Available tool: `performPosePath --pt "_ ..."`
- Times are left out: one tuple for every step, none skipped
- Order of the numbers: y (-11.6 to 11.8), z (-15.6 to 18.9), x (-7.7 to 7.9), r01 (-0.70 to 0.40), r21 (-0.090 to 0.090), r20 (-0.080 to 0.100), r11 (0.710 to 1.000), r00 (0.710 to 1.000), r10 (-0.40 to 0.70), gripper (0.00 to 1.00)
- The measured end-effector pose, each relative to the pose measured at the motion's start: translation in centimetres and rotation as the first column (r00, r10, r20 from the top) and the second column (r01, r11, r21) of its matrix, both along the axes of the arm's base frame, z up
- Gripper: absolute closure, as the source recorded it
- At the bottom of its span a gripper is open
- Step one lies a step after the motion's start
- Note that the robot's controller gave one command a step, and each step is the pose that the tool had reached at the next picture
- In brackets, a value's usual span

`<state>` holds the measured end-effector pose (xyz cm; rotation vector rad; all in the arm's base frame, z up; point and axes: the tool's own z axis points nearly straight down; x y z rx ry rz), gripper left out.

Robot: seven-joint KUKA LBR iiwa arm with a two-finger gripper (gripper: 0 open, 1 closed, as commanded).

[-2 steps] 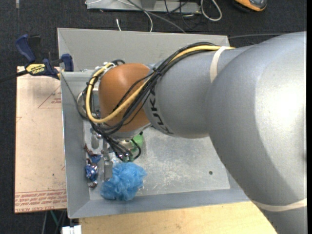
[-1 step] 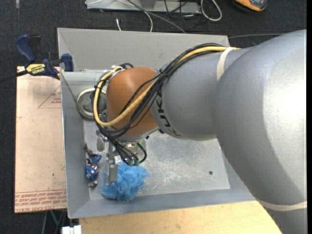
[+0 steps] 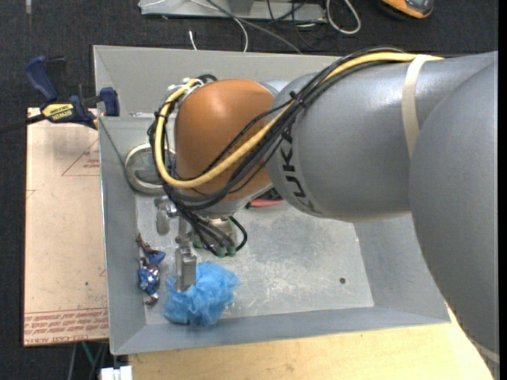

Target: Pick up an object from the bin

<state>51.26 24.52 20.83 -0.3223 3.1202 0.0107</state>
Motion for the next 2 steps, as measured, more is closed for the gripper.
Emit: performPosePath --pt "-0.4 -10.2 -2.9 -0.079 -0.006 -0.009 0.997 0.997 0.079 0.0" --pt "-1.0 -3.2 3.1 0.098 0.009 0.016 0.995 0.995 -0.099 0.0"
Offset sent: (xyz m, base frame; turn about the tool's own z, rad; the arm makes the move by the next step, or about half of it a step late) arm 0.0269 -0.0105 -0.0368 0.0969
